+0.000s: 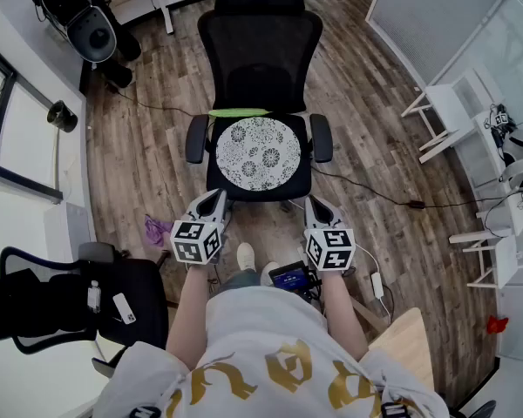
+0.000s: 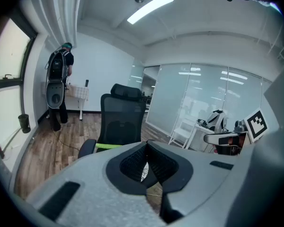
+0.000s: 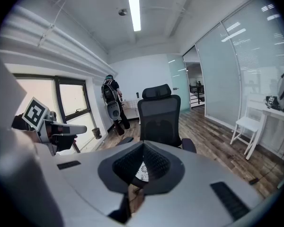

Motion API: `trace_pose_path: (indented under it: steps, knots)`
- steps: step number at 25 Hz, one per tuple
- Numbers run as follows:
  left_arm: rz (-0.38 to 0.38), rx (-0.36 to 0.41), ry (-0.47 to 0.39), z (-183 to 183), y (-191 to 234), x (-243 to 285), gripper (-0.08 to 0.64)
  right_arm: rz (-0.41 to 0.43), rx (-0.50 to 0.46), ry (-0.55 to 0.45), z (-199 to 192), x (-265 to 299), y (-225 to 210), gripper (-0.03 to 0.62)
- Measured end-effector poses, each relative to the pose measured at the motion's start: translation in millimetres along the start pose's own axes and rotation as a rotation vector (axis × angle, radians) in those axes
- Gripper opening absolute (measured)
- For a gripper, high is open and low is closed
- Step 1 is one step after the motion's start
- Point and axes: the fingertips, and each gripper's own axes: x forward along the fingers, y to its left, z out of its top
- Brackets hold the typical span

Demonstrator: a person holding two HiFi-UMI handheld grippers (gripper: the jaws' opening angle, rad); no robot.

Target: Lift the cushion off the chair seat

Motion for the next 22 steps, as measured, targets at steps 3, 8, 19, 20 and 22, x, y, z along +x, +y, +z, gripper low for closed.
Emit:
trace_pose_path:
  steps: [3, 8, 19, 20, 22]
  knots:
    - [0.0, 0.008, 0.007, -5, -2, -3, 0.009, -0.004, 0.003, -0.001, 0, -2, 1, 0.011]
    - [0.028, 0.029, 0.018, -8, 6, -6, 0.009, 0.014, 0.042, -0.013, 0, -3, 3, 0.011]
    - [0.012, 0.007, 0.008, -6, 11, -3, 0.009, 0.232, 0.314, -0.075, 1, 0, 16, 0.012]
    - [0.011, 0.01, 0.003, -5, 11, -1, 0.009, 0.229, 0.311, -0.062, -1, 1, 14, 0.012]
    - [0.006, 0.011, -0.016, 1, 10, 2, 0.009, 0.215, 0.317, -0.056, -1, 4, 9, 0.012]
